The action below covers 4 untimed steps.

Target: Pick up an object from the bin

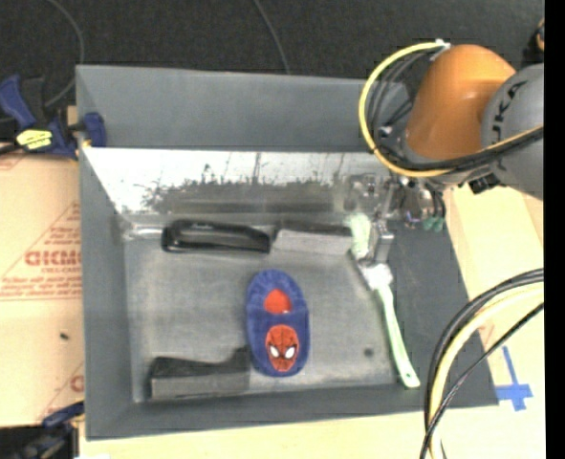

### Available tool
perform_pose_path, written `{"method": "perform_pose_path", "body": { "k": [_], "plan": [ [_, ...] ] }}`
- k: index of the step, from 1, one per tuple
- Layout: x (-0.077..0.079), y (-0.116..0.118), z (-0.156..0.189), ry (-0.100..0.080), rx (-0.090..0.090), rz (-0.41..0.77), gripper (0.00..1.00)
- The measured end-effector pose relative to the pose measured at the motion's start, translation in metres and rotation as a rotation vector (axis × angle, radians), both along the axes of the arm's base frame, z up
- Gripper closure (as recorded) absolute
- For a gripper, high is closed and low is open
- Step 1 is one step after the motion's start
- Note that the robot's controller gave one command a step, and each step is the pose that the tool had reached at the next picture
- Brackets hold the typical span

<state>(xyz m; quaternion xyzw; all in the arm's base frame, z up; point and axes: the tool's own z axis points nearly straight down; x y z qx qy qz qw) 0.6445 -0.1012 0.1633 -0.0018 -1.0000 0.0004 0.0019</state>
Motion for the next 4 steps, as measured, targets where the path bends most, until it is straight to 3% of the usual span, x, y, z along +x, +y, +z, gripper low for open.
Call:
{"method": "perform_pose_path", "body": {
  "k": [1,2,3,4],
  "plan": [
    [0.002,0.000,0.006,-0.008,-0.001,0.003,0.00],
    [0.007,0.052,-0.096,0.002,0.002,0.128,0.00],
    [0.012,0.059,-0.020,-0.015,-0.002,0.050,0.00],
    [0.008,0.051,-0.095,-0.003,0.000,0.127,0.00]
  ]
}}
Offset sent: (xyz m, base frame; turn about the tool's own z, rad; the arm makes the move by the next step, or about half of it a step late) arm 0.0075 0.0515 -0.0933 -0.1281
